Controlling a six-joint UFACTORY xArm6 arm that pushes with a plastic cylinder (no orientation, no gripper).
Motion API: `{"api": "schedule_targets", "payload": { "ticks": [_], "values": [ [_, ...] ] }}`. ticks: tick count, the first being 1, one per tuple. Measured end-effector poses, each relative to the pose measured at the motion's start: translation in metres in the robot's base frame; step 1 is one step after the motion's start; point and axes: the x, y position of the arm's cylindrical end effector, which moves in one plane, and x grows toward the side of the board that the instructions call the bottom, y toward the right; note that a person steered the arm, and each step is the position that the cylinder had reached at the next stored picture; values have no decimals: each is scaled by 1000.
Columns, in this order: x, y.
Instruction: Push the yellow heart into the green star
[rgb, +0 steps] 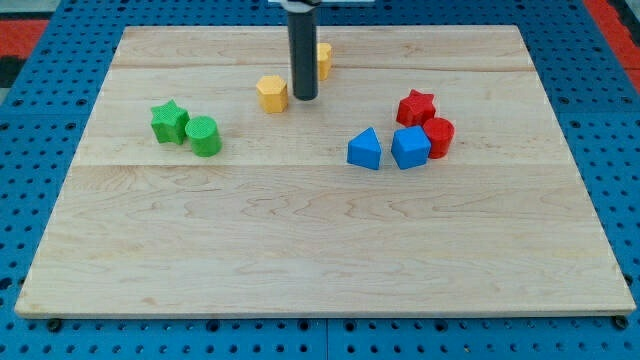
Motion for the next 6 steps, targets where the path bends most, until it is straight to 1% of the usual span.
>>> {"api": "schedule_targets", "payload": {
  "ticks": [1,2,3,4,5,6],
  "values": [
    [0,-63],
    [31,-99],
    [46,-96],
    [25,-22],
    [-8,47],
    [-53,57]
  ]
}}
